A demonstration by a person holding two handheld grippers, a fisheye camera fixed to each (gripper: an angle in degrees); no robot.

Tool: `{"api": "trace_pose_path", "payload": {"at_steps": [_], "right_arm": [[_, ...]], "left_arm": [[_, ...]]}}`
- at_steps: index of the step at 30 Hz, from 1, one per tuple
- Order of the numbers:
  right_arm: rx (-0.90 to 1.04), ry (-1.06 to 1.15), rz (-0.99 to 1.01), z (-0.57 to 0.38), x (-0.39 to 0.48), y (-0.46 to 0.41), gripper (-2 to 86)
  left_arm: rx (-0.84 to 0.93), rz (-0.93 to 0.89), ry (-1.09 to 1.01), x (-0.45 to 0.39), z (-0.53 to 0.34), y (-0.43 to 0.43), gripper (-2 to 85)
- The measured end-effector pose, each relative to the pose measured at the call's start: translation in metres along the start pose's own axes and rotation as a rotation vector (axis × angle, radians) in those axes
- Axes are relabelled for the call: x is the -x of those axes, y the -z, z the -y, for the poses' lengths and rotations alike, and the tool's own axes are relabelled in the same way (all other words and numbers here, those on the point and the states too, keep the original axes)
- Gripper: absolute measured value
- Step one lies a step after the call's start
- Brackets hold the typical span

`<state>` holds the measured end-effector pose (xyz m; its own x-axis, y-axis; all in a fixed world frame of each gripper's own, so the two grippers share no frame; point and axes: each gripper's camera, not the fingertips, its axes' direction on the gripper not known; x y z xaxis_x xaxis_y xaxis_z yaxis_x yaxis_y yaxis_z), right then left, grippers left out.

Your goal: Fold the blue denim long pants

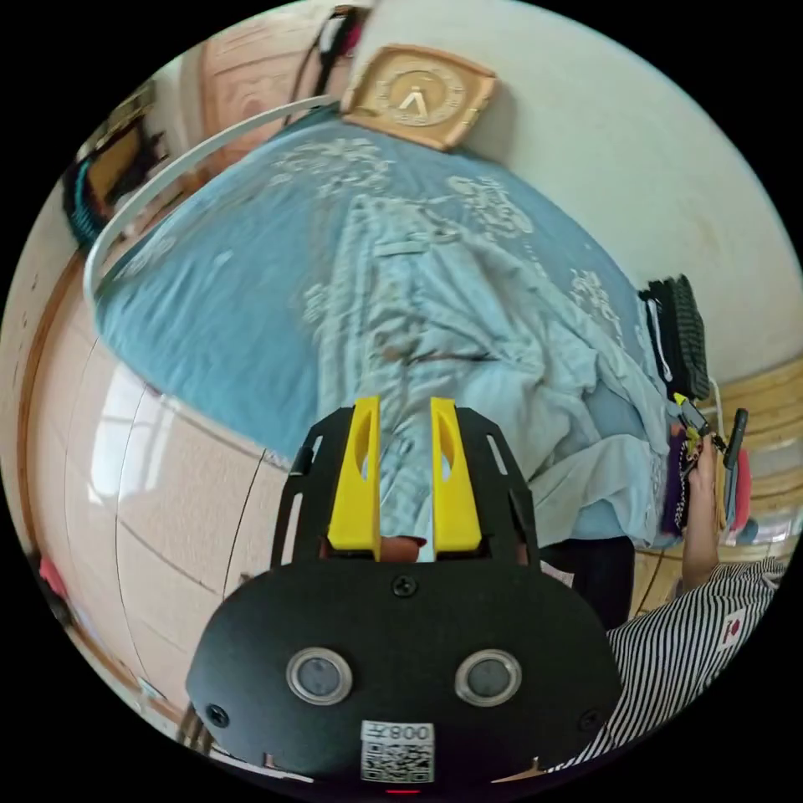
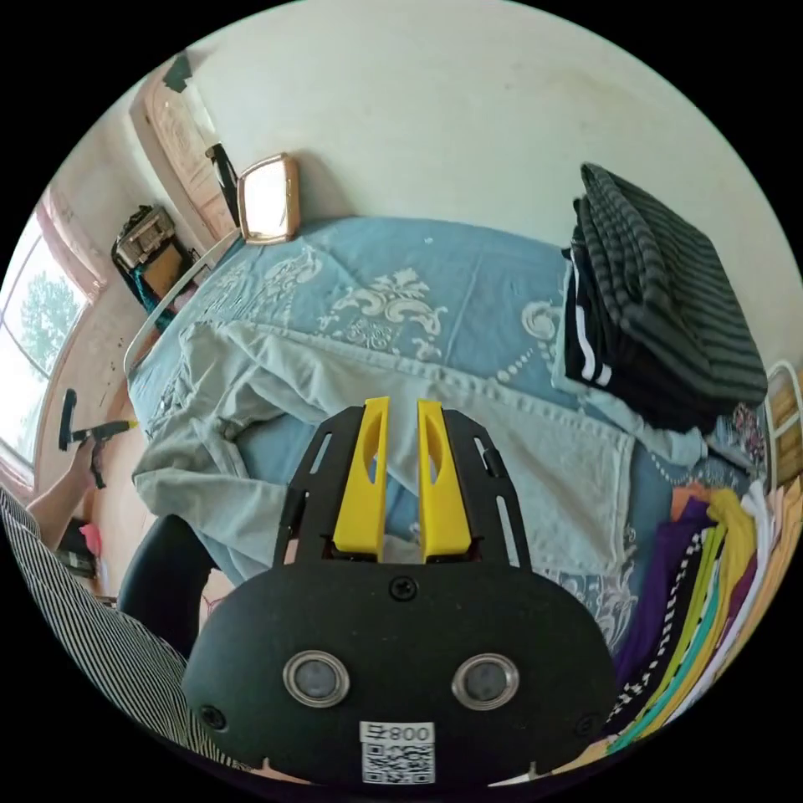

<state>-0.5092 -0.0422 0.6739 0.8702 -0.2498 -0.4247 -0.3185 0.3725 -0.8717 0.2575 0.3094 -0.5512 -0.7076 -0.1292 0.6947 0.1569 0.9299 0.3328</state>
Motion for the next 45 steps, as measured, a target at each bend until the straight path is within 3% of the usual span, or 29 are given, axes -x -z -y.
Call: {"api": "trace_pose_path", "payload": {"at_steps": [2,4,9,15,26,30,36,45], "right_arm": [[-0.054,0.031,0.035,0.029,0.018,0.011,6.6],[-0.081,0.082,0.08,0.052,0.034,0.013,7.0],[0.042,0.278,0.213,0.132,0.105,-0.032,8.4],[0.23,0.518,0.28,0.228,0.217,-0.112,9.4],[0.276,0.774,0.282,0.317,0.377,-0.178,10.6],[0.368,0.782,0.212,0.328,0.399,-0.206,10.1],[0.342,0.749,0.278,0.336,0.389,-0.199,3.7],[-0.025,0.619,0.262,0.367,0.332,-0.077,2.5]], "left_arm": [[0.008,-0.011,0.085,0.029,-0.026,0.0,12.4],[0.042,-0.146,0.198,0.068,-0.052,-0.016,14.0],[0.139,-0.315,0.319,0.119,-0.092,-0.064,14.3],[0.132,-0.514,0.352,0.157,-0.129,-0.085,8.2],[0.069,-0.555,0.268,0.197,-0.168,-0.076,4.0],[0.068,-0.533,0.221,0.204,-0.175,-0.075,3.8],[0.023,-0.538,0.167,0.209,-0.179,-0.056,3.2],[-0.271,-0.506,-0.015,0.209,-0.134,0.036,2.6]]}}
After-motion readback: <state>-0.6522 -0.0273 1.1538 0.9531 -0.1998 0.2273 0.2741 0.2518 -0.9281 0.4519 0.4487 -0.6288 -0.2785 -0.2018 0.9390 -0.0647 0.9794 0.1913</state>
